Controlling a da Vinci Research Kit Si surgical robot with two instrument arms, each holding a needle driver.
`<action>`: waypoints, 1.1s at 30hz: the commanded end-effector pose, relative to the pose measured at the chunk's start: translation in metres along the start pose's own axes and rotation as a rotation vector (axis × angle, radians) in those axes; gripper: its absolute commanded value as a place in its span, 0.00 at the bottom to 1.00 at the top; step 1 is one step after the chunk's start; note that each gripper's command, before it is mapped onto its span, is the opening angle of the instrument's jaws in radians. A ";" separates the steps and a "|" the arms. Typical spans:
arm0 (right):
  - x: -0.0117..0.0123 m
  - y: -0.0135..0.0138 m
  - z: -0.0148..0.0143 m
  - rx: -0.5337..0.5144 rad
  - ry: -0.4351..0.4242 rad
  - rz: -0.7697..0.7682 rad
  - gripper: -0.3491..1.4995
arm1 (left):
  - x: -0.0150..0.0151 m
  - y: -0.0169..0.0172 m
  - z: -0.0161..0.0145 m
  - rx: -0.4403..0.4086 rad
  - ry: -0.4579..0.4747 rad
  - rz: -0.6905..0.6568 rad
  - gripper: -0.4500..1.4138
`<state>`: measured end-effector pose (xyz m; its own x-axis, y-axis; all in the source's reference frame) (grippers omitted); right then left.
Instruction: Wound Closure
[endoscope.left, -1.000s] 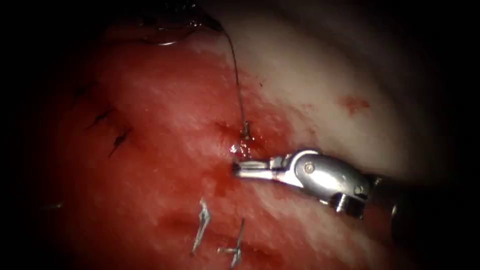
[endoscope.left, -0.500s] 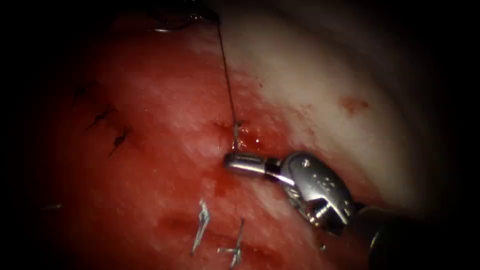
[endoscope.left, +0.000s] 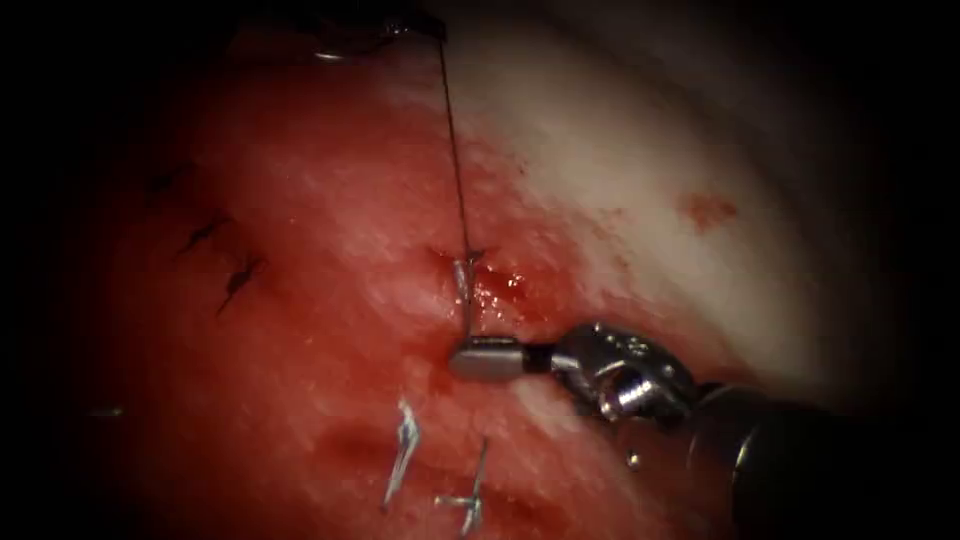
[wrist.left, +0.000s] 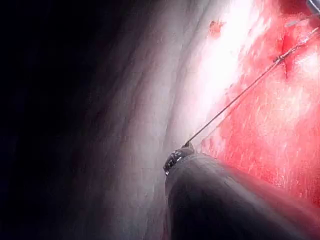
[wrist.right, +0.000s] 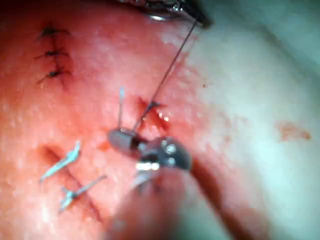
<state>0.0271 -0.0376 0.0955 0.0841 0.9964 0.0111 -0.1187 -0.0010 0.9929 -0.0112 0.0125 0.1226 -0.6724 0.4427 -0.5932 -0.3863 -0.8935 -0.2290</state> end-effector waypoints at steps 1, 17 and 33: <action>0.0000 0.0000 0.0006 0.004 -0.005 0.003 0.00 | 0.0003 -0.0005 0.0006 0.003 0.005 0.001 0.00; 0.0027 -0.0023 -0.0006 0.087 0.173 -0.124 0.07 | 0.0007 0.0011 -0.0005 0.006 0.025 -0.001 0.00; 0.0059 -0.0040 -0.0050 0.175 0.220 -0.698 0.86 | 0.0044 0.0080 -0.0117 -0.081 0.066 0.003 0.00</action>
<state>0.0228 -0.0314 0.0904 -0.1194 0.7655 -0.6323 0.0470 0.6405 0.7665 -0.0091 0.0058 0.1078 -0.6295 0.4363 -0.6430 -0.3276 -0.8994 -0.2896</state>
